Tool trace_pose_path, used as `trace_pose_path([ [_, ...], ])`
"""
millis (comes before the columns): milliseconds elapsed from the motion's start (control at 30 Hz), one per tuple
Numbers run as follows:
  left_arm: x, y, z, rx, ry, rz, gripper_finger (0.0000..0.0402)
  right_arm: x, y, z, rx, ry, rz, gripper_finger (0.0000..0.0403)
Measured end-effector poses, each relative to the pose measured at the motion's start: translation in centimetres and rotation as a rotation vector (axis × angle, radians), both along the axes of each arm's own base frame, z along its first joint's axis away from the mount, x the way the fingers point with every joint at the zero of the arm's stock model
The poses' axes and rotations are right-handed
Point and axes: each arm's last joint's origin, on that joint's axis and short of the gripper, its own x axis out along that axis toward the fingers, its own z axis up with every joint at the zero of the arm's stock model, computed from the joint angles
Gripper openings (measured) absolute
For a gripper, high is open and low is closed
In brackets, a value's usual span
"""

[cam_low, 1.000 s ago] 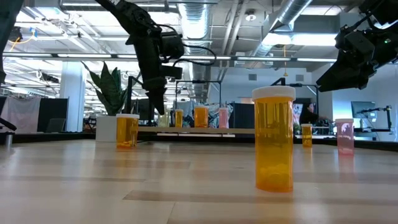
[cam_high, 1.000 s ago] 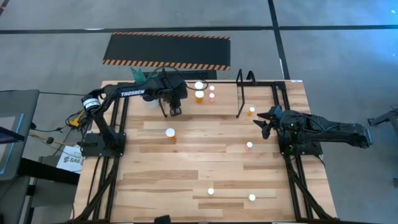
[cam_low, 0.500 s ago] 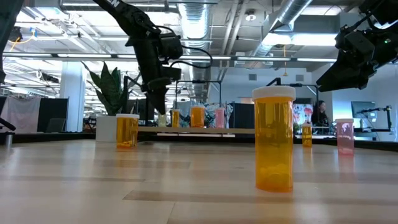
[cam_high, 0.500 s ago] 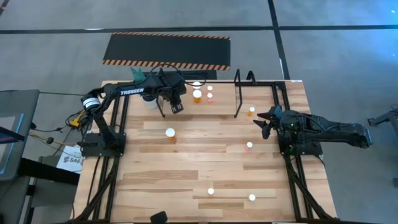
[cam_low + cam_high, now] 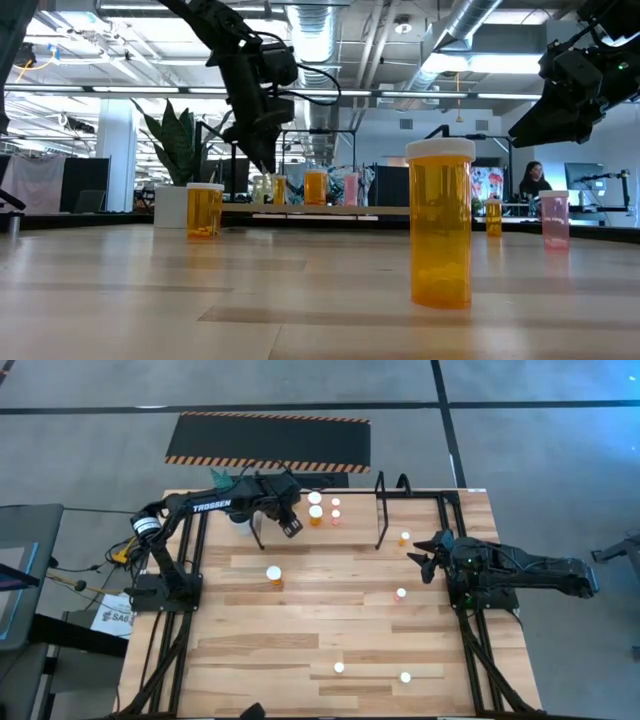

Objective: Pick and place medicine bottles onto shelf by color
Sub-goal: Put the left yellow pill bottle on the shelf aligned with the other yellow pill bottle

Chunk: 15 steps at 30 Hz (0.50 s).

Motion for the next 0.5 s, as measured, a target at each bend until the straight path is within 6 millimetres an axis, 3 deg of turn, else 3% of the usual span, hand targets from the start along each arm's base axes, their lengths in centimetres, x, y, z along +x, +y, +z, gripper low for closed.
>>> trace_pose_path([
  [233,0.0,-0.5,0.0,-0.024,0.021,0.078,0.0116,0.0,0.0,0.0,0.000,0.000,0.000,0.0225],
  [500,0.1,-1.1,0.0,0.091,0.156,-0.230,0.0116,0.0,0.0,0.0,0.000,-0.001,0.000,0.0225],
])
